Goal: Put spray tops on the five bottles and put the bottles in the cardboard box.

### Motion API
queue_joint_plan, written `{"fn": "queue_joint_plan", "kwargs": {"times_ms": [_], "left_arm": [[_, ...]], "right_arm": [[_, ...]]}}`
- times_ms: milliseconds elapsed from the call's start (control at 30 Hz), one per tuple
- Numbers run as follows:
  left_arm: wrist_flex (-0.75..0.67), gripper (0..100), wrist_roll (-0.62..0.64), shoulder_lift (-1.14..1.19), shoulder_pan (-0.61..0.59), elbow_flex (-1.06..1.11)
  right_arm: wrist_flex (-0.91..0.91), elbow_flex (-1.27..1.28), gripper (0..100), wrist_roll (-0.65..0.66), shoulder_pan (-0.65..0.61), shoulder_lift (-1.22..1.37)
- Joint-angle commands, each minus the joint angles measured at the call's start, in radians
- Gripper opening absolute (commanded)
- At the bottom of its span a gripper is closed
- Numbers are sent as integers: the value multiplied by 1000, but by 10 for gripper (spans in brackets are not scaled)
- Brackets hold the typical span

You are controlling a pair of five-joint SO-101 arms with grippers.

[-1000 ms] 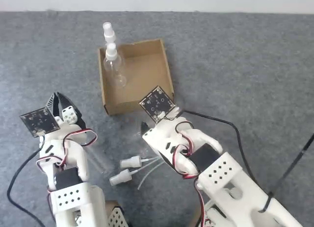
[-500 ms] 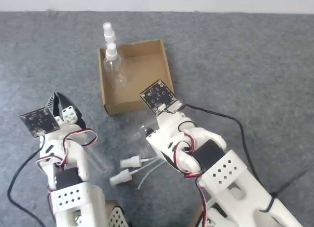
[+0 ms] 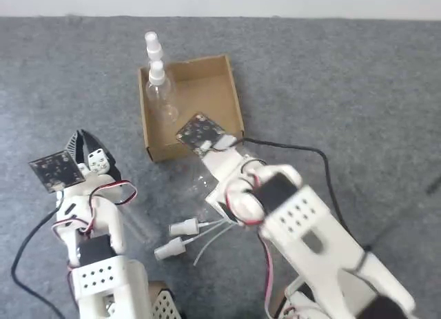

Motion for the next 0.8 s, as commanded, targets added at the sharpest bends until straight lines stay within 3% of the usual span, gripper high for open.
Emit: {"fn": "queue_joint_plan", "kwargs": {"times_ms": [0,200,500,767], "left_arm": [[-32,16,-8,-14,-6,-18],[-32,16,-8,-14,-6,-18],[-32,16,-9,-14,-6,-18],[-34,16,-9,-14,-6,-18]], "right_arm": [[119,-169,206,101,-2,140],[148,-187,315,229,-2,262],[93,-186,320,463,-4,367],[-1,-189,318,522,-4,512]]}}
